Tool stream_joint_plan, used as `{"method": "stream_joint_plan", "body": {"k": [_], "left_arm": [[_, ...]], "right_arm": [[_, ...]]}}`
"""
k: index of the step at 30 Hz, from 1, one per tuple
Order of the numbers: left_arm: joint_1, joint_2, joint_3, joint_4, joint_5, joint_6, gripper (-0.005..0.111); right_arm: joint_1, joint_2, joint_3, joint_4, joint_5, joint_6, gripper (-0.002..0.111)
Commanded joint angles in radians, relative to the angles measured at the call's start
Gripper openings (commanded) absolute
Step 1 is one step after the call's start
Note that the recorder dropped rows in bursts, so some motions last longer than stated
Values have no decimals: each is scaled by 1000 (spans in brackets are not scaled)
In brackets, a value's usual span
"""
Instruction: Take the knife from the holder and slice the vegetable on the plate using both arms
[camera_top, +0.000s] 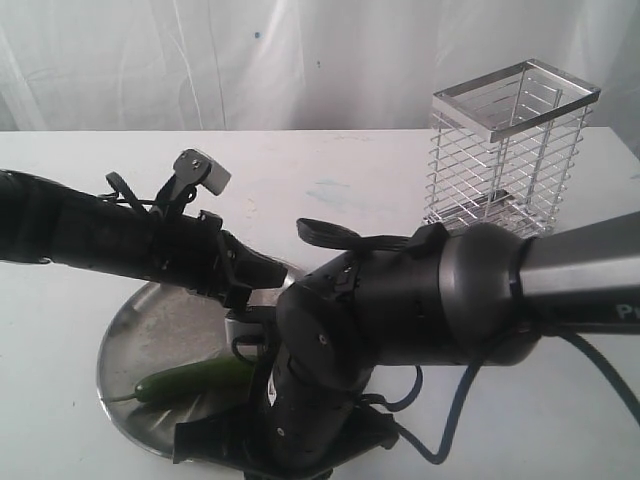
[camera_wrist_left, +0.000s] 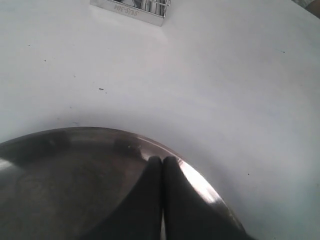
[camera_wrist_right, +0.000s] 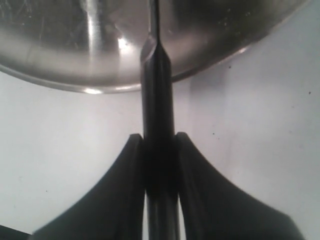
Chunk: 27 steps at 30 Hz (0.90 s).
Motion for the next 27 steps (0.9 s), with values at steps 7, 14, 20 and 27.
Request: {"method": "stream_joint_plan", "body": {"k": [7,14,20,27], "left_arm": [[-8,16,10,48,-44,26,0],[-8,16,10,48,-49,26,0],[-8,16,10,50,-40,26,0],[-8,16,10,50,-44,26,0]], "right_arm": [[20,-30,-20,-169,-126,110,0],[41,-30,-20,-171,-122,110,0],[41,-30,-20,-171,-111,89,0],[41,-30,-20,-184,-159,79,0]]}}
